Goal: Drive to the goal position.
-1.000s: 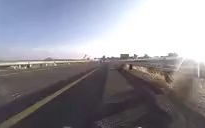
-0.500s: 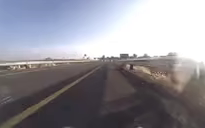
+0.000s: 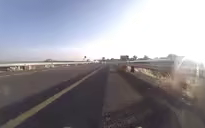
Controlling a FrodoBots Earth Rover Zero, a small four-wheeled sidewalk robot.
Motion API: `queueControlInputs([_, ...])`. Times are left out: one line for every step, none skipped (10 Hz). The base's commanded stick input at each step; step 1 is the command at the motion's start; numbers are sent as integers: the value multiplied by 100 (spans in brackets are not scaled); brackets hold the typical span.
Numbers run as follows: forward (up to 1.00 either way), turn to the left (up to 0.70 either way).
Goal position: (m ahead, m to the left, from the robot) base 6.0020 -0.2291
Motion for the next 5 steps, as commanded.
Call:
queueControlInputs([50,0])
queueControlInputs([50,0])
queueControlInputs([50,0])
queueControlInputs([50,0])
queueControlInputs([50,0])
